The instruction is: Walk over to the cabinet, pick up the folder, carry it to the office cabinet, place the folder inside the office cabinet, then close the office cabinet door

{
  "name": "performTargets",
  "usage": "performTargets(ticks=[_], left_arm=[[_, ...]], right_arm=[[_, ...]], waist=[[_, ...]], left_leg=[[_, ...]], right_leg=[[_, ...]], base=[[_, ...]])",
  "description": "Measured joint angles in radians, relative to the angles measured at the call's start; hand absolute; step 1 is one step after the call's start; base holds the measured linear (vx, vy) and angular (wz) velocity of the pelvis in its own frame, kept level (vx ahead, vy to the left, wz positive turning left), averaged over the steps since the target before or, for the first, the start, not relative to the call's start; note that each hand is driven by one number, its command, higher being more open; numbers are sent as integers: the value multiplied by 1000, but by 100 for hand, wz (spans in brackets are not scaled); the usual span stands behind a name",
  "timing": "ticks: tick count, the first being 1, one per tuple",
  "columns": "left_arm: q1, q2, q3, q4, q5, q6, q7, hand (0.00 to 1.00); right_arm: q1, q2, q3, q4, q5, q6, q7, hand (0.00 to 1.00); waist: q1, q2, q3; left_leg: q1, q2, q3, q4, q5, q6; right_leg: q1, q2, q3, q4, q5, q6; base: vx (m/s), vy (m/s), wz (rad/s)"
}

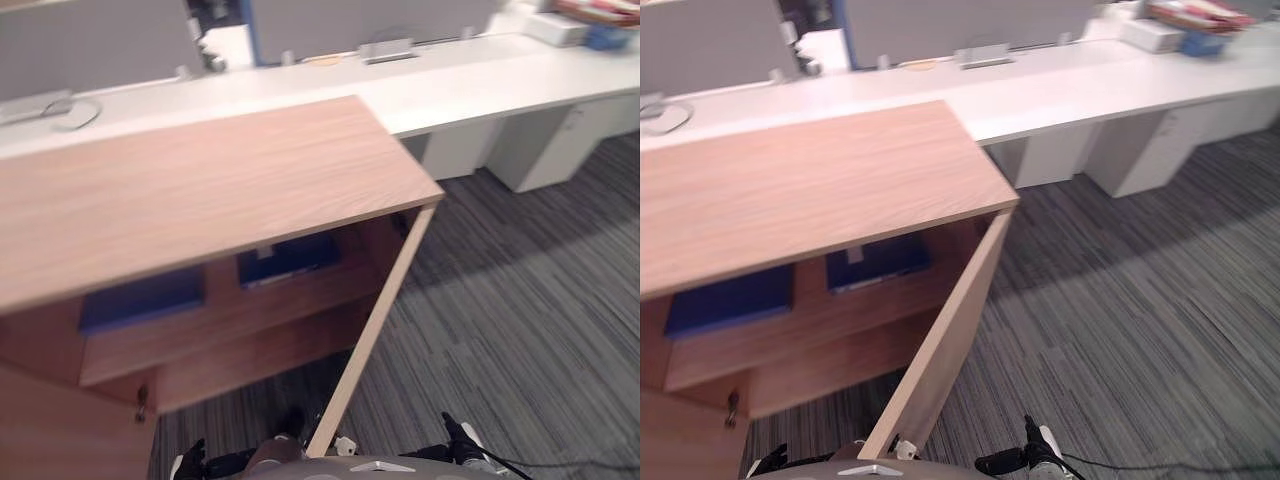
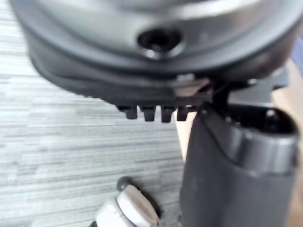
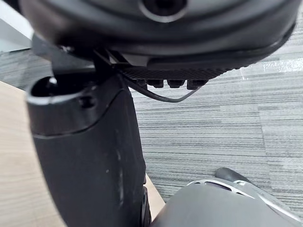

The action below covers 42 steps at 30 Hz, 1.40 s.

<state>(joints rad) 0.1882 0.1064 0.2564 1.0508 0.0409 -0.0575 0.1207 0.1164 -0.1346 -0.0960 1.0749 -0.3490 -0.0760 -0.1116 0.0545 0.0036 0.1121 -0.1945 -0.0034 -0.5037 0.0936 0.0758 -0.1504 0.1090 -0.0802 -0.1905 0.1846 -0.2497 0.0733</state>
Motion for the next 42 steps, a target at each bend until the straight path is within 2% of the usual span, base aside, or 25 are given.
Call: performTargets(ticks=[2, 6, 9, 10, 11, 12, 13, 14, 15, 16, 17, 18, 19, 20, 21, 22, 24, 25, 27, 29, 34, 37, 38, 40, 42], left_arm=[[24, -27, 51, 0, -5, 5, 5, 100], [38, -39, 77, -5, -39, 11, 10, 100], [22, -42, 90, -23, -39, 15, 16, 100], [18, -47, 97, -24, -39, 17, 15, 100], [26, -71, 96, -42, -40, 18, 17, 100], [26, -75, 94, -49, -40, 17, 18, 100], [23, -80, 94, -61, -40, 17, 20, 100], [15, -70, 98, -62, -40, 17, 19, 100], [10, -63, 100, -66, -40, 16, 20, 100], [19, -60, 107, -66, -40, 17, 20, 100], [44, -68, 105, -68, -40, 18, 20, 100], [45, -72, 98, -69, -40, 17, 19, 100], [34, -73, 83, -79, -40, 9, 18, 100], [10, -64, 69, -79, -40, 0, 16, 100], [-2, -67, 87, -70, -42, 6, 14, 100], [13, -71, 108, -64, -44, 14, 15, 100], [32, -76, 116, -46, -44, 17, 18, 100], [32, -75, 113, -44, -44, 16, 16, 100], [33, -74, 94, -38, -41, 15, 13, 100], [35, -66, 83, -37, -39, 16, 7, 100], [44, -63, 74, -29, -39, 16, -2, 100], [47, -63, 74, -28, -38, 16, -3, 100], [47, -63, 74, -28, -38, 16, -3, 100], [54, -71, 74, -23, -38, 16, -4, 100], [55, -72, 75, -15, -38, 17, -8, 100]], right_arm=[[2, 22, -74, 15, 50, 6, -13, 100], [8, 39, -115, 14, 92, 20, -26, 100], [-14, 54, -139, 13, 119, 34, -29, 100], [-18, 52, -149, 11, 126, 39, -29, 100], [-21, 25, -158, 9, 130, 47, -31, 100], [-19, 23, -160, 8, 130, 50, -31, 100], [-14, 27, -167, 6, 130, 50, -31, 100], [-13, 38, -171, 5, 130, 48, -31, 100], [-16, 49, -174, 8, 130, 47, -31, 100], [-19, 51, -182, 5, 130, 50, -27, 100], [-15, 36, -184, -3, 130, 49, -28, 100], [-13, 35, -193, -1, 131, 50, -30, 100], [-19, 37, -199, -1, 131, 50, -29, 100], [-21, 41, -204, -3, 130, 47, -29, 100], [-21, 58, -226, 11, 130, 42, -31, 100], [-23, 61, -235, 9, 130, 45, -32, 100], [-12, 63, -258, 9, 131, 49, -32, 100], [-13, 65, -269, 10, 133, 50, -32, 100], [-13, 70, -287, 9, 140, 47, -27, 100], [-15, 72, -298, 10, 161, 48, -27, 100], [-14, 85, -335, 22, 169, 51, -28, 100], [-14, 83, -324, 20, 169, 50, -26, 100], [-14, 82, -323, 20, 170, 50, -25, 100], [-11, 78, -323, 21, 174, 52, -25, 100], [7, 83, -316, 21, 180, 51, -25, 100]], waist=[[1, -6, 15], [6, 4, 38], [8, -23, 58], [12, -11, 66], [22, 28, 72], [23, 31, 74], [19, 32, 76], [4, -10, 77], [2, -16, 78], [5, -2, 79], [1, 20, 71], [-12, 29, 64], [-13, 29, 64], [-23, 22, 65], [-27, 7, 71], [-24, -12, 73], [-39, -2, 67], [-35, 3, 64], [-34, 6, 56], [-35, 9, 52], [-39, 3, 48], [-44, 2, 45], [-45, 4, 46], [-59, 21, 35], [-60, 11, 17]], left_leg=[[-5, 25, 104, -22, 22, 33], [-8, 34, 211, -42, 35, 53], [-60, 79, 445, -10, 20, 95], [-92, 96, 517, 49, 20, 134], [-119, 103, 552, 72, 43, 176], [-125, 96, 557, 66, 40, 177], [-133, 78, 599, 35, -1, 198], [-155, 76, 676, 62, -40, 214], [-188, 88, 723, 147, -46, 233], [-217, 132, 758, 380, -53, 253], [-216, 137, 785, 399, -103, 232], [-208, 114, 776, 358, -105, 232], [-195, 66, 736, 246, -39, 235], [-159, 6, 689, 87, 49, 172], [-145, 22, 779, 190, -70, 211], [-113, 50, 821, 273, -157, 199], [-51, 50, 831, 240, -192, 187], [-38, 35, 829, 207, -172, 190], [15, -27, 795, 26, -67, 205], [82, -62, 743, -186, 40, 199], [85, -80, 712, -187, 41, 208], [80, -101, 722, -187, 35, 216], [79, -104, 727, -187, 35, 216], [80, -108, 738, -187, 25, 207], [78, -110, 779, -186, -4, 194]], right_leg=[[33, 5, -67, 3, -5, -11], [69, -2, -145, 4, -27, -13], [78, -33, -234, -1, -25, -11], [76, -37, -254, 11, -24, -6], [80, -20, -275, 18, -32, 1], [82, -20, -279, 6, -33, -3], [85, -17, -279, -35, -31, -8], [85, -31, -283, -69, -15, -21], [80, -51, -318, -64, -8, -8], [72, -67, -355, -13, -10, 4], [67, -56, -371, 26, -22, 18], [59, -65, -379, 55, -34, 10], [30, -46, -369, 32, -57, -22], [2, -15, -356, -52, -1, -47], [32, -49, -424, -70, 25, -4], [46, -71, -449, -52, 26, -3], [74, -91, -496, -42, 35, 4], [73, -103, -505, -37, 40, 2], [41, -125, -547, -5, 71, 4], [35, -125, -576, -10, 100, 5], [49, -128, -573, -11, 109, 4], [56, -128, -560, -51, 72, -15], [60, -128, -556, -64, 62, -5], [62, -126, -547, -77, 60, 7], [64, -136, -543, -108, 60, 7]], base=[[-46, -44, 83], [-52, 5, 70], [-61, 71, 84], [-6, 119, 74], [5, 71, 69], [16, 79, 93], [14, 86, 102], [8, 63, 110], [35, 66, 90], [66, 52, 69], [105, 86, 89], [54, 70, 124], [-55, 74, 163], [-109, 49, 175], [-76, -3, 127], [39, -25, 75], [76, 26, 58], [26, 105, 63], [-31, 117, 55], [-84, 78, 61], [-76, 36, 20], [-96, 23, -3], [-85, 16, -1], [-104, 57, 10], [-50, 92, 4]])
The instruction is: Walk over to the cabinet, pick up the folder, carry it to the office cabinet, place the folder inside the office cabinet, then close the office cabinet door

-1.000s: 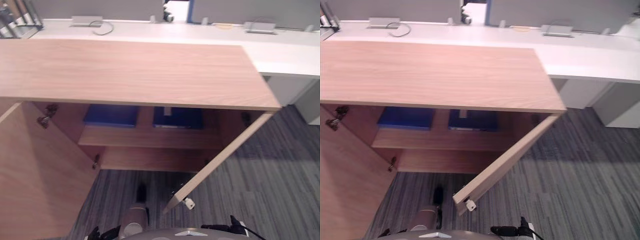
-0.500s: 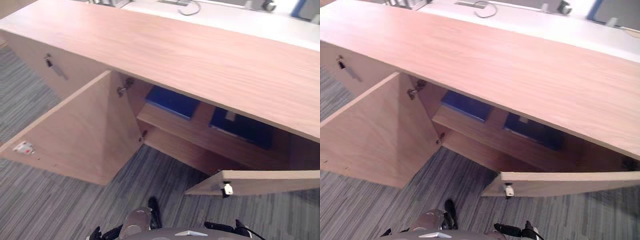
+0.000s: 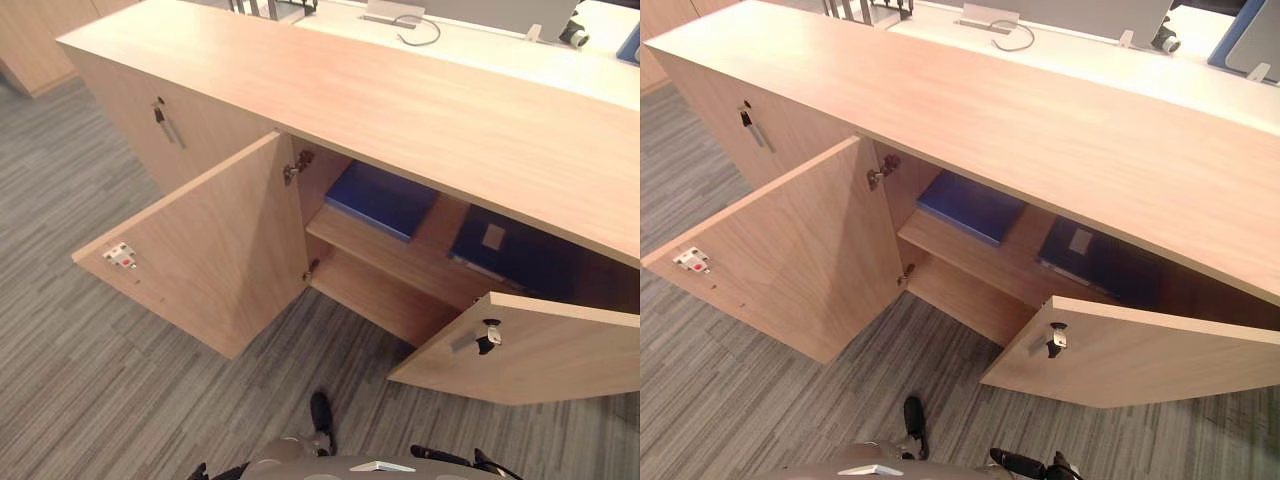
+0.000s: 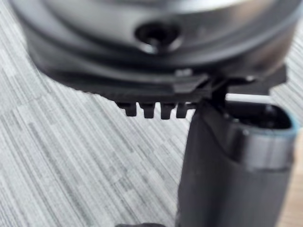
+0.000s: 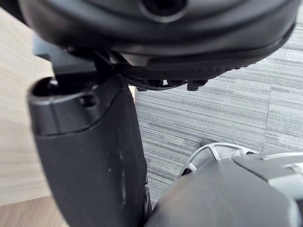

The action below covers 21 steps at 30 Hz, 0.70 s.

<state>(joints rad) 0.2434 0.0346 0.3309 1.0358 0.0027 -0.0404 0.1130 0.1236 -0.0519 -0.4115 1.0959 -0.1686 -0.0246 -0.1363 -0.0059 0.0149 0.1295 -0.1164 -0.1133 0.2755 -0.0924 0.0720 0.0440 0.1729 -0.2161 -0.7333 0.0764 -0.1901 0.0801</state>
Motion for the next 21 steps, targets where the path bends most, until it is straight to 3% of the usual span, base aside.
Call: performTargets(ticks=[3, 10, 21], left_arm=[[3, -2, 0, 17, 0, 0, -6, 100], [-3, 14, -2, 15, -15, -2, -17, 100], [-7, 2, 46, 37, -395, 0, -57, 100]], right_arm=[[10, -7, 16, 1, 24, 2, 1, 100], [7, 5, 29, 14, 39, 5, 1, 100], [0, 9, -14, 49, 145, 34, 1, 100]], waist=[[0, 14, -24], [2, -15, -32], [2, -22, -38]], left_leg=[[3, 4, 12, -1, 34, 31], [9, -17, 8, -1, 23, 45], [26, -42, -27, -1, 16, 50]], right_leg=[[3, 7, 15, 7, 0, 1], [8, -1, 33, 7, 1, 1], [41, -11, 6, 6, -1, 3]], base=[[12, 42, 2], [35, -10, 5], [9, -71, 9]])
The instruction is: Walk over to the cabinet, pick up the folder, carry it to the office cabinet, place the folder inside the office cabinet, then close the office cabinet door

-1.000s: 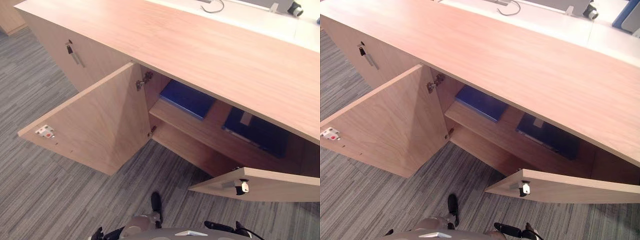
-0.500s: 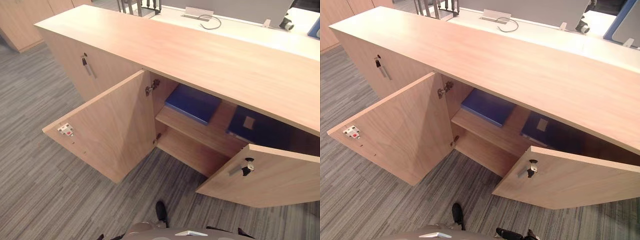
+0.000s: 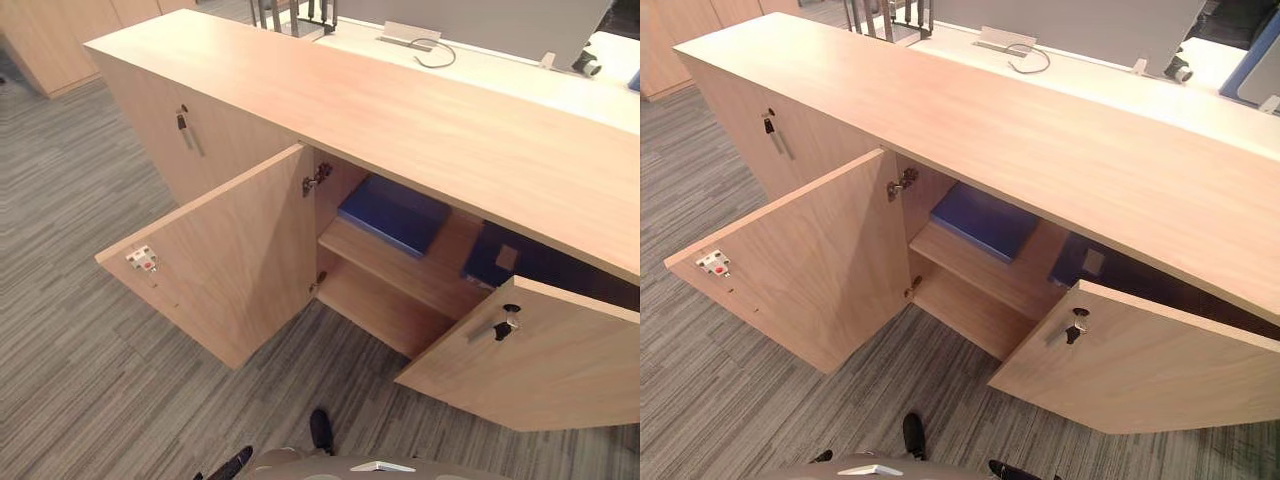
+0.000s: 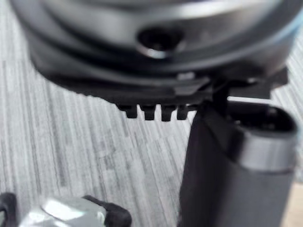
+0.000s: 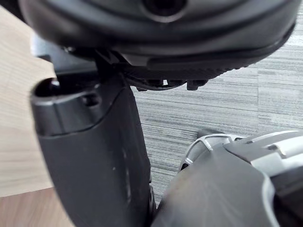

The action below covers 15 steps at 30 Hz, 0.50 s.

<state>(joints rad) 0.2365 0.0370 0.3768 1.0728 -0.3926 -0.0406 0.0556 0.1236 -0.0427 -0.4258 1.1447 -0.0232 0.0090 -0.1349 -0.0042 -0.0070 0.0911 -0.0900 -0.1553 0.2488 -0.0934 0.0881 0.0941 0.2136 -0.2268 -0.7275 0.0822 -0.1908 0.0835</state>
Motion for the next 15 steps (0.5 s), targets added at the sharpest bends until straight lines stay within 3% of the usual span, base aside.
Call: performTargets(ticks=[8, 15], left_arm=[[0, -18, 78, -16, -83, 2, -21, 100], [-2, -3, 247, -160, -58, 4, -19, 100]], right_arm=[[-4, 7, -37, 20, -1, 3, 25, 100], [0, 7, -56, 20, -4, 4, 41, 100]], waist=[[1, -14, -15], [0, -6, -23]], left_leg=[[12, -22, -25, 0, -11, 12], [28, -24, -25, 0, -30, 25]], right_leg=[[22, -13, -23, 5, -4, 1], [22, -24, -1, 42, -4, -8]], base=[[39, -74, 11], [50, -68, -1]])
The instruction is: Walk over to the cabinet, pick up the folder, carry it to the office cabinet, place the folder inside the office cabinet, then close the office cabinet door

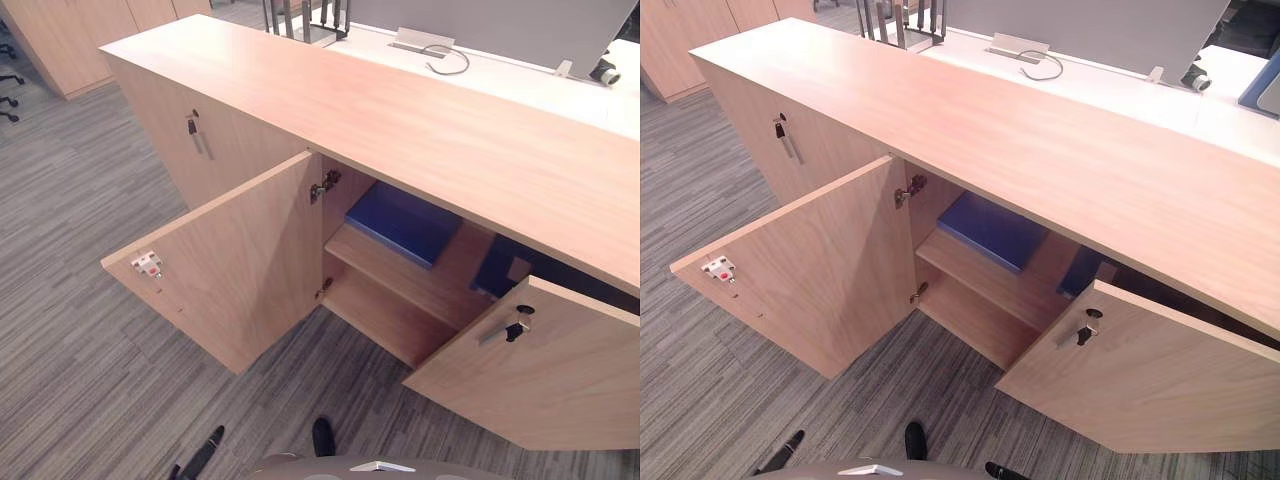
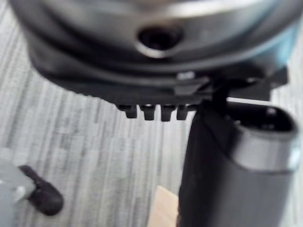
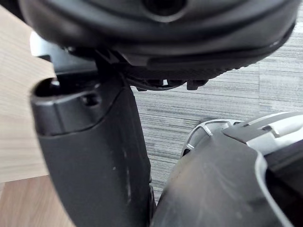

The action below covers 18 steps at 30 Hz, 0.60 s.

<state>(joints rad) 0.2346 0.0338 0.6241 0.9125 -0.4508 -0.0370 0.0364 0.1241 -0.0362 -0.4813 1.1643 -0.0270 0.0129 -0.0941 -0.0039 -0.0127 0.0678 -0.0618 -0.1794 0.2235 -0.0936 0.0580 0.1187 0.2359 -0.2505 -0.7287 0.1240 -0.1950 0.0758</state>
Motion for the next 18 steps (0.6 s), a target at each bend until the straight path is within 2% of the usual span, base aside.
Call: performTargets(ticks=[5, 10, 11, 12, 13, 14, 16, 18], left_arm=[[-1, 52, 74, -74, 69, -1, 11, 100], [-4, 55, 105, -94, 67, -1, 27, 100], [-3, 51, 99, -96, 64, -1, 31, 100], [-2, 45, 82, -97, 58, -2, 40, 100], [-2, 46, 47, -97, 50, -5, 51, 100], [-3, 45, 10, -97, 40, -8, 57, 100], [-8, 36, -21, -88, 21, -9, 51, 100], [-5, 21, -20, -56, 18, -9, 47, 100]], right_arm=[[2, -6, 1, 0, -3, 0, 7, 100], [10, -6, 3, -2, -3, 2, 11, 100], [11, -6, 3, -3, -3, 2, 14, 100], [17, -8, 3, -10, 0, 2, 18, 100], [27, -7, 3, -32, 2, 1, 18, 100], [36, -2, 7, -44, 2, -1, 16, 100], [40, 5, 11, -41, 5, -2, 16, 100], [39, 8, 11, -38, 3, -3, 17, 100]], waist=[[-1, 4, -12], [-1, 8, -25], [0, 12, -27], [0, 20, -30], [-2, 29, -29], [-4, 25, -33], [-3, 10, -37], [1, 1, -38]], left_leg=[[5, 8, 16, 0, -10, 2], [17, 22, 22, 0, -14, -4], [17, 26, 18, 0, -13, -5], [15, 37, 4, 1, -7, -13], [12, 48, -19, 1, -1, -19], [3, 54, -49, 1, 7, -30], [-9, 54, -94, 1, 19, -47], [-11, 55, -118, 1, 27, -58]], right_leg=[[-10, 0, 41, 8, 2, -4], [-12, 3, 65, 40, 8, -9], [-24, 3, 104, 63, 8, -10], [-68, 6, 209, 124, 2, -14], [-96, 29, 336, 155, -17, -33], [-110, 53, 435, 156, -37, -23], [-119, 64, 475, 133, -47, -6], [-125, 63, 472, 107, -47, -5]], base=[[55, -80, -11], [51, -89, -10], [74, -67, 9], [58, -22, 25], [68, -43, 53], [52, -61, 63], [41, -101, 78], [19, -117, 57]])
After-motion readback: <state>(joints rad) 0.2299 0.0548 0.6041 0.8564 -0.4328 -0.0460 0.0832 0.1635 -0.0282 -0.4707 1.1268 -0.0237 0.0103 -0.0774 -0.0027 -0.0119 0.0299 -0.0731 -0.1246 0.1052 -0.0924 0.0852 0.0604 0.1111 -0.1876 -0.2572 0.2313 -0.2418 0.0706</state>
